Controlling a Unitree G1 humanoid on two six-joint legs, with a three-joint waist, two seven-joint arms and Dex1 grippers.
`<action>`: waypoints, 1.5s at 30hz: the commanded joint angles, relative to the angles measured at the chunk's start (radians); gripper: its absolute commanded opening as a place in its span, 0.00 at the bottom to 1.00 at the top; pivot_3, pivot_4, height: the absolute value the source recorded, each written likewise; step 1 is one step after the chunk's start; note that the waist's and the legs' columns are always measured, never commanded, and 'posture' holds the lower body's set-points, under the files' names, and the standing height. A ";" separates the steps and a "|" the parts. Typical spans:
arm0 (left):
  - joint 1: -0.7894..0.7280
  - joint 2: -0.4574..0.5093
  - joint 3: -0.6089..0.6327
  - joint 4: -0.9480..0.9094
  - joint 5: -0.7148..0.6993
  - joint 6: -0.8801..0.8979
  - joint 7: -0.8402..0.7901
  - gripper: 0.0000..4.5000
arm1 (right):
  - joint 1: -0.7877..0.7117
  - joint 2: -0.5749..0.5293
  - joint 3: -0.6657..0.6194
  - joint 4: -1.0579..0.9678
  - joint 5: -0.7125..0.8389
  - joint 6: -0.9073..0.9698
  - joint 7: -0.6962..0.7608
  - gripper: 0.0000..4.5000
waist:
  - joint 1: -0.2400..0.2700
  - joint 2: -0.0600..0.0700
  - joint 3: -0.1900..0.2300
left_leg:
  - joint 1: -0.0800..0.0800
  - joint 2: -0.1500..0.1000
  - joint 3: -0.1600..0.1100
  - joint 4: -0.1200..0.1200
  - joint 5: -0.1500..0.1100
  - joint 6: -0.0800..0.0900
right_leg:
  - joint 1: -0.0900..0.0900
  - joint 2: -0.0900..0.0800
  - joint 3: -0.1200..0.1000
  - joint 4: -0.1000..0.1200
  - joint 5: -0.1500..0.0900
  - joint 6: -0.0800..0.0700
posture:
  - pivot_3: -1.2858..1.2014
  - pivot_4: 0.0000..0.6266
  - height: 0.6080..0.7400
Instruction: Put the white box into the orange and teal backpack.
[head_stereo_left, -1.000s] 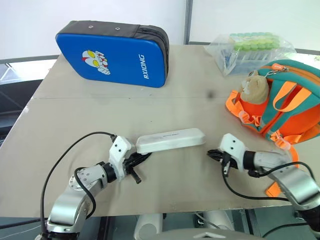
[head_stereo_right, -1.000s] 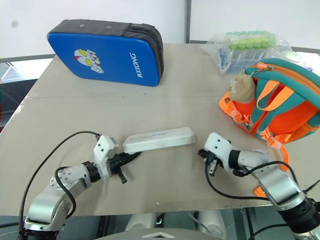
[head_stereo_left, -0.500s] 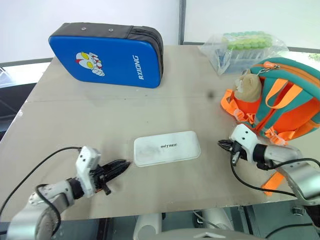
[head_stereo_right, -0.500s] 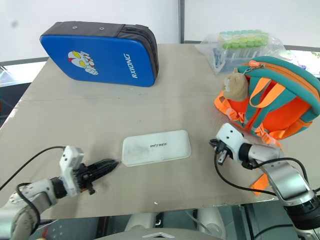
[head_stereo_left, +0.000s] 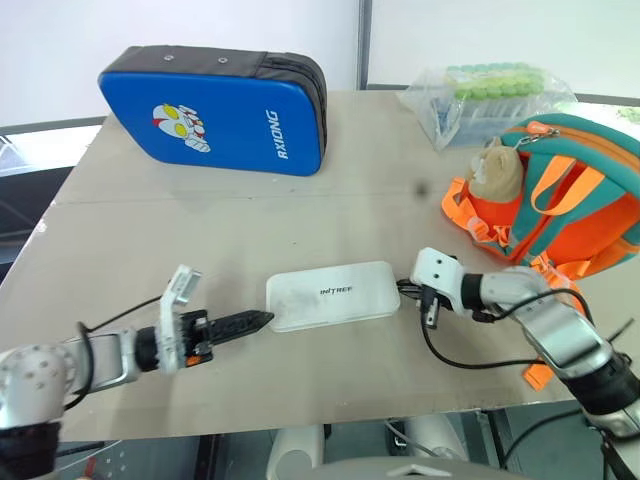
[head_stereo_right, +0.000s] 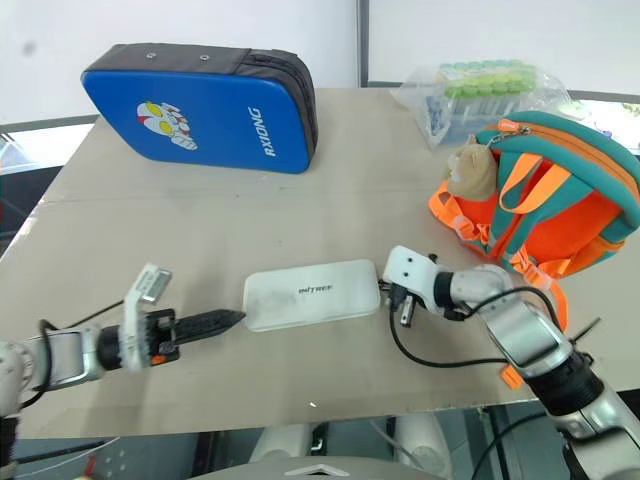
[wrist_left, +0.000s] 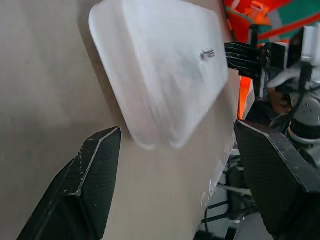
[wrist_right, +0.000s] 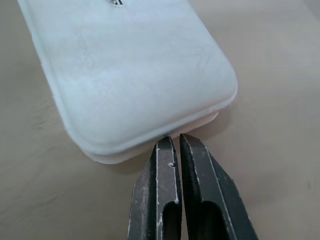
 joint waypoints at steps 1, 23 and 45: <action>-0.032 -0.017 -0.028 0.011 0.029 0.008 0.020 0.82 | -0.022 0.010 0.012 0.013 -0.027 -0.042 0.027 0.00 | 0.001 0.002 0.001 | 0.000 0.000 0.000 0.000 0.000 0.000 | 0.000 0.000 0.000 0.000 0.000 0.000 | 0.52 0.24 1.00; -0.100 -0.202 0.035 0.017 -0.067 -0.023 0.043 0.26 | 0.063 0.127 -0.225 -0.070 0.049 0.058 -0.060 0.00 | 0.006 0.001 0.000 | 0.000 -0.002 0.000 0.002 0.000 0.000 | 0.001 -0.003 0.002 0.000 0.000 0.000 | 0.52 0.24 1.00; -0.409 -0.253 -0.007 0.010 -0.102 -0.158 0.126 0.26 | 0.328 0.050 -0.980 -0.401 0.718 0.478 -0.694 1.00 | -0.001 0.002 0.001 | 0.001 -0.002 0.001 0.002 0.000 0.000 | 0.000 -0.002 0.005 -0.002 0.001 -0.001 | 0.52 0.24 1.00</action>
